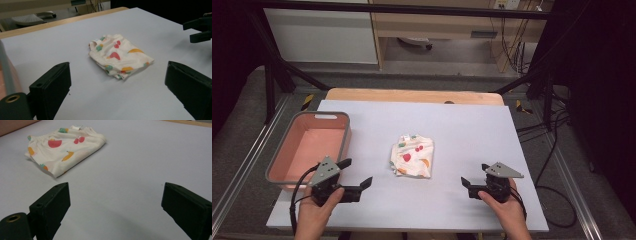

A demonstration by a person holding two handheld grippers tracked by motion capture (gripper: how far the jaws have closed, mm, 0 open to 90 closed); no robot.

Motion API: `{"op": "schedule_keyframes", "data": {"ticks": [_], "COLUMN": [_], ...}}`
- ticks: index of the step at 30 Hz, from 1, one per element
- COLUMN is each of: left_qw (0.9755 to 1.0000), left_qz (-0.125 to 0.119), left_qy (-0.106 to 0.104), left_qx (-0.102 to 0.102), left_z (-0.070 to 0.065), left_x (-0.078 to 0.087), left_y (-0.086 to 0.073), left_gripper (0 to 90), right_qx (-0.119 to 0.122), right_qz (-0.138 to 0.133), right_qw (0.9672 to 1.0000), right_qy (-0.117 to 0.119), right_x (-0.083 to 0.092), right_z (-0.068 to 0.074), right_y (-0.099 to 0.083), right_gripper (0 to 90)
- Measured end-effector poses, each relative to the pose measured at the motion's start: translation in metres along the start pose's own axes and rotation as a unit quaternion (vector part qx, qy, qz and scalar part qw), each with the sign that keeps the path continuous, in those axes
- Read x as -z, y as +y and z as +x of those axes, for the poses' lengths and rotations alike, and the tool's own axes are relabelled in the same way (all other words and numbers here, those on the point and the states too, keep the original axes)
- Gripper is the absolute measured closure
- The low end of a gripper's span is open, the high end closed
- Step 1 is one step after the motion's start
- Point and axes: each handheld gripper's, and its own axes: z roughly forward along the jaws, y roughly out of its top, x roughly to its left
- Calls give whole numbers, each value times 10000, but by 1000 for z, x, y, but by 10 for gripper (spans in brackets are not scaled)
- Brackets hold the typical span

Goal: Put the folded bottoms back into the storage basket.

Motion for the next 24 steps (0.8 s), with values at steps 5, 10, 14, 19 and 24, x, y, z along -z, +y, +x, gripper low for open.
{"op": "schedule_keyframes", "data": {"ticks": [5, 10, 14, 19, 24], "left_qw": [9995, 9974, 9955, 9949, 9952], "left_qz": [319, 658, 829, 908, 892], "left_qy": [-30, -171, -322, -274, -186], "left_qx": [-83, -233, -325, -355, -367], "left_z": [-16, -28, -25, -16, -15], "left_x": [-22, -56, -74, -87, -94], "left_y": [1, 1, 9, 15, 5], "left_gripper": [90, 132, 192, 261, 339], "right_qx": [-10, 2, 16, -27, 7], "right_qz": [-2, 77, 79, 116, 145], "right_qw": [10000, 10000, 9999, 9999, 9998], "right_qy": [-3, -34, -63, -83, -100], "right_x": [0, 0, -1, -3, -4], "right_z": [0, 0, -1, -1, 1], "right_y": [0, -2, -2, 0, -1], "right_gripper": [97, 104, 107, 109, 111]}}
